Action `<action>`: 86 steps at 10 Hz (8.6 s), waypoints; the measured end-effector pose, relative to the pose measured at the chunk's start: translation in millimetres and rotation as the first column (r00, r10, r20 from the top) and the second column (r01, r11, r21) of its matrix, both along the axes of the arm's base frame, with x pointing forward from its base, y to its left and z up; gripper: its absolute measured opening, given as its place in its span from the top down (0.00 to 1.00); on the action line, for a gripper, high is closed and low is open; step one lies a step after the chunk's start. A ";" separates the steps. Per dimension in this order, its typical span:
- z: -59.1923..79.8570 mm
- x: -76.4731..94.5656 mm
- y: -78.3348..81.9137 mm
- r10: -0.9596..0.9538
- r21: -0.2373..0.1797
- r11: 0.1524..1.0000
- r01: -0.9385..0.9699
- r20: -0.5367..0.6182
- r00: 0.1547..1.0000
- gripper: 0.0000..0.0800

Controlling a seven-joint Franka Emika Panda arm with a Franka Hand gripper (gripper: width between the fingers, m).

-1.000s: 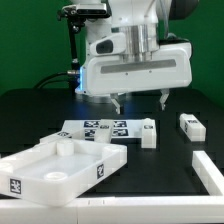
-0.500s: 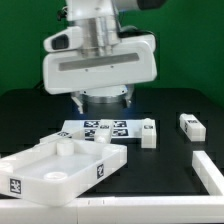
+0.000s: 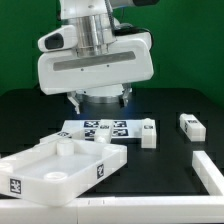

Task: Assemble desk

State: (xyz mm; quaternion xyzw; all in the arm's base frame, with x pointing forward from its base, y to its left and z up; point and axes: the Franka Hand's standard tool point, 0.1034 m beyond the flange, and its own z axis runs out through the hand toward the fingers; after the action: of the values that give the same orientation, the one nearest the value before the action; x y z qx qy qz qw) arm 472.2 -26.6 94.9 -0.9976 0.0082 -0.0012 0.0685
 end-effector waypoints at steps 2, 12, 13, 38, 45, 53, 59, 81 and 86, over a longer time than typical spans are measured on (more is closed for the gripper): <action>3.7 26.5 -28.7 -0.162 0.028 0.986 0.165 -0.069 0.984 0.19; -10.7 53.9 -65.1 -0.315 0.032 0.940 0.340 -0.303 0.899 0.19; -6.9 55.2 -65.2 -0.332 0.049 0.931 0.363 -0.303 0.893 0.19; -76.8 52.5 -126.8 -0.470 -0.118 0.865 0.487 0.147 0.870 0.68; -41.7 91.5 -50.3 -0.693 -0.008 0.719 0.695 0.062 0.718 0.94; -63.8 61.9 -52.8 -0.876 -0.049 0.482 0.875 0.005 0.483 0.94; -64.6 61.7 -21.6 -0.996 -0.030 0.064 0.998 -0.059 0.062 0.94; -88.6 36.6 73.2 -0.997 -0.097 0.044 0.994 -0.061 0.038 0.40; -56.0 29.5 85.3 -0.979 -0.133 0.176 0.975 -0.130 0.159 0.20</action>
Offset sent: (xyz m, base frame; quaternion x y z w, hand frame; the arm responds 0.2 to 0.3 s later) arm 0.0206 -0.0250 0.0054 0.0747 -0.2082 0.0009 0.9752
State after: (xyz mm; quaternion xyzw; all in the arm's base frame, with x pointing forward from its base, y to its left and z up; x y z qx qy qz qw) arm 501.7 58.7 38.9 -0.7548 0.6529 0.0480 0.0416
